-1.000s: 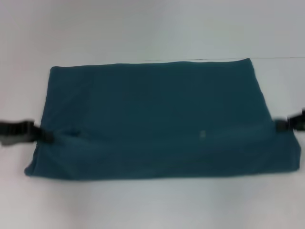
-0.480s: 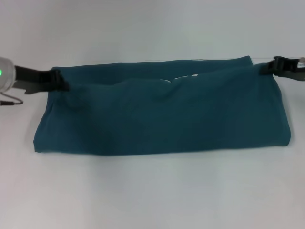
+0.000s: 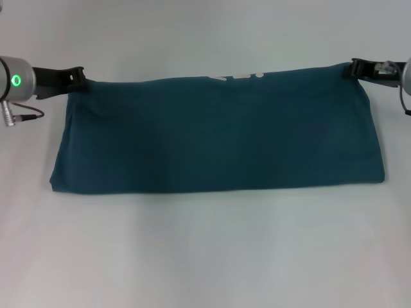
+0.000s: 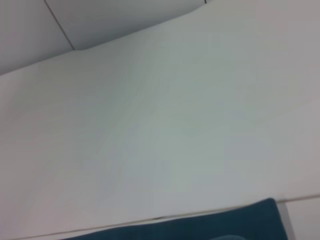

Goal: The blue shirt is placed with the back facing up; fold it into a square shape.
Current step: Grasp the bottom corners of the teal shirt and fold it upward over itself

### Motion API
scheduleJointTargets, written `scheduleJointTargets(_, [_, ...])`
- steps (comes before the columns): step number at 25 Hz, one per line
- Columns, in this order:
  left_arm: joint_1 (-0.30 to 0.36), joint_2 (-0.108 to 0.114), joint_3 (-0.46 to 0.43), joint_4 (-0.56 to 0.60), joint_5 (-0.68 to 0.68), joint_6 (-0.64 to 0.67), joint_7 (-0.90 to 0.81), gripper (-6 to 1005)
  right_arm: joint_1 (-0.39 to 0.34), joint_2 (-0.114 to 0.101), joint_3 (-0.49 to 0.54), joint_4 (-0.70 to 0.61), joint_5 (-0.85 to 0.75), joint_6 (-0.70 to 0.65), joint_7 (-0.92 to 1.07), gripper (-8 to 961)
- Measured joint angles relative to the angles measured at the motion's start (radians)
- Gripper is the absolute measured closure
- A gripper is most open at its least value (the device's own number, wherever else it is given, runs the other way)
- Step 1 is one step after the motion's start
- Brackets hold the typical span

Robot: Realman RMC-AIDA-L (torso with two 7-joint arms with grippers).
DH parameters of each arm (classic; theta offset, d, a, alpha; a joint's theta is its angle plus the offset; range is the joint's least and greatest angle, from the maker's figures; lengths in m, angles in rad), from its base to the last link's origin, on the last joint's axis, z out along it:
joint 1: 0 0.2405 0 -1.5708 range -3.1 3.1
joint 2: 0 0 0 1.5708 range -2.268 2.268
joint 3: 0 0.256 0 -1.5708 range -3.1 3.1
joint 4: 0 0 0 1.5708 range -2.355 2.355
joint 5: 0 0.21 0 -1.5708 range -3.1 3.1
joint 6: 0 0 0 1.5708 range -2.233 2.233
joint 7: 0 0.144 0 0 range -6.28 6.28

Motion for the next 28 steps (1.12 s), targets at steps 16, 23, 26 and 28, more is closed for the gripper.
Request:
scheduleJointTargets(16, [-0.025, -0.002, -0.002, -0.036, 0.000, -0.074, -0.004, 869, 0.054, -0.009, -0.053, 0.062, -0.001, 0.132, 0.008, 870])
scheduleJointTargets(23, [-0.024, -0.004, -0.002, -0.033, 0.000, -0.078, -0.010, 865, 0.074, -0.009, -0.053, 0.073, -0.002, 0.133, 0.001, 871])
scheduleJointTargets(26, [-0.022, -0.006, -0.004, -0.030, 0.000, -0.081, -0.011, 863, 0.078, -0.009, -0.053, 0.076, -0.003, 0.134, -0.002, 870])
scheduleJointTargets(28, [-0.021, -0.007, -0.003, -0.029, 0.000, -0.086, -0.011, 861, 0.079, -0.009, -0.053, 0.076, -0.003, 0.134, -0.002, 870])
